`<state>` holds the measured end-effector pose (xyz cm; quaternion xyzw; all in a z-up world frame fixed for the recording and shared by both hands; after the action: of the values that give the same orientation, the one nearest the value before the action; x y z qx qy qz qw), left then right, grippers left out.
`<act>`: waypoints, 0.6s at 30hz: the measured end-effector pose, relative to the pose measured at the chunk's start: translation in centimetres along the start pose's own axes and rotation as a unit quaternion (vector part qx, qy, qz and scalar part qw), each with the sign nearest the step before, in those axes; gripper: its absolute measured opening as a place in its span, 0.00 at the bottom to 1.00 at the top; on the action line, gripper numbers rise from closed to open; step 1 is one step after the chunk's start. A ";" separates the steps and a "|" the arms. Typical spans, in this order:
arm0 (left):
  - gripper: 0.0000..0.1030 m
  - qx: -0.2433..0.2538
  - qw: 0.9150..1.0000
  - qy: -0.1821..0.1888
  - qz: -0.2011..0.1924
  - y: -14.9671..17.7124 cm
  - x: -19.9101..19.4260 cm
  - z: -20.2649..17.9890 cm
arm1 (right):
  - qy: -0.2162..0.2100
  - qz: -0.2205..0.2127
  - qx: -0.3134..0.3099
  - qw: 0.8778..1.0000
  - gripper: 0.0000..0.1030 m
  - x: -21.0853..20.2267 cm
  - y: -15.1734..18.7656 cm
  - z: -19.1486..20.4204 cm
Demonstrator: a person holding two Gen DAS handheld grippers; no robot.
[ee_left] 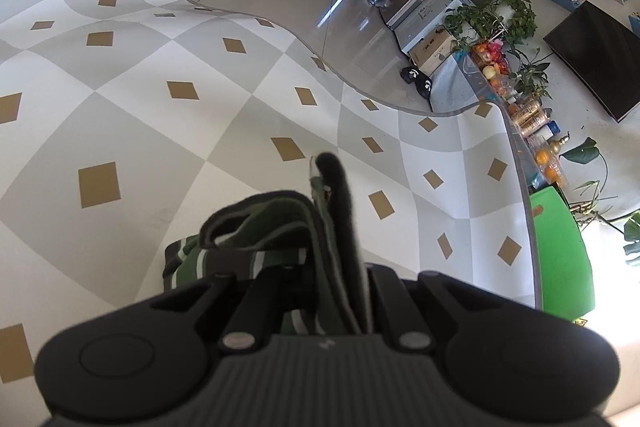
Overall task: Fold clothes
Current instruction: 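Lift the held edge and fold it over onto the bundle with both grippers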
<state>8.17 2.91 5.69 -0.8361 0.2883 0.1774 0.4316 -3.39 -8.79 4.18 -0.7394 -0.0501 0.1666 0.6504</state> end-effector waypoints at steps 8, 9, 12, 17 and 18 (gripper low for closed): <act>0.05 0.025 0.999 0.002 0.022 2.1 2.9 -4.1 | 0.042 0.022 0.049 0.998 0.06 -0.7 0.5 -3.7; 0.05 0.028 0.999 0.002 0.025 2.3 3.3 -4.5 | 0.046 0.025 0.055 0.997 0.06 -0.7 0.6 -4.2; 0.05 0.039 0.999 -0.001 0.035 3.2 4.6 -5.5 | 0.056 0.036 0.072 0.995 0.06 -0.5 1.0 -5.5; 0.06 0.051 0.997 -0.007 0.052 4.8 6.7 -6.5 | 0.075 0.059 0.106 0.990 0.06 -0.7 2.6 -6.8; 0.06 0.051 0.997 -0.009 0.055 5.1 7.0 -6.6 | 0.079 0.064 0.114 0.988 0.06 -0.8 3.0 -7.1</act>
<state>10.70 -7.19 2.44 -0.7943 0.3384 0.1932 0.4661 -2.34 -16.13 2.12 -0.6728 0.0687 0.1534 0.7205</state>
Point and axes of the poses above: each gripper's, at about its wrist camera, not at the fingertips, and x roughly the way its jaws point, z to its left, y to its underside, the point moved 6 cm from there along x, roughly the way its jaws point, and after that the axes turned 11 degrees about -z, right-handed, at the moved point
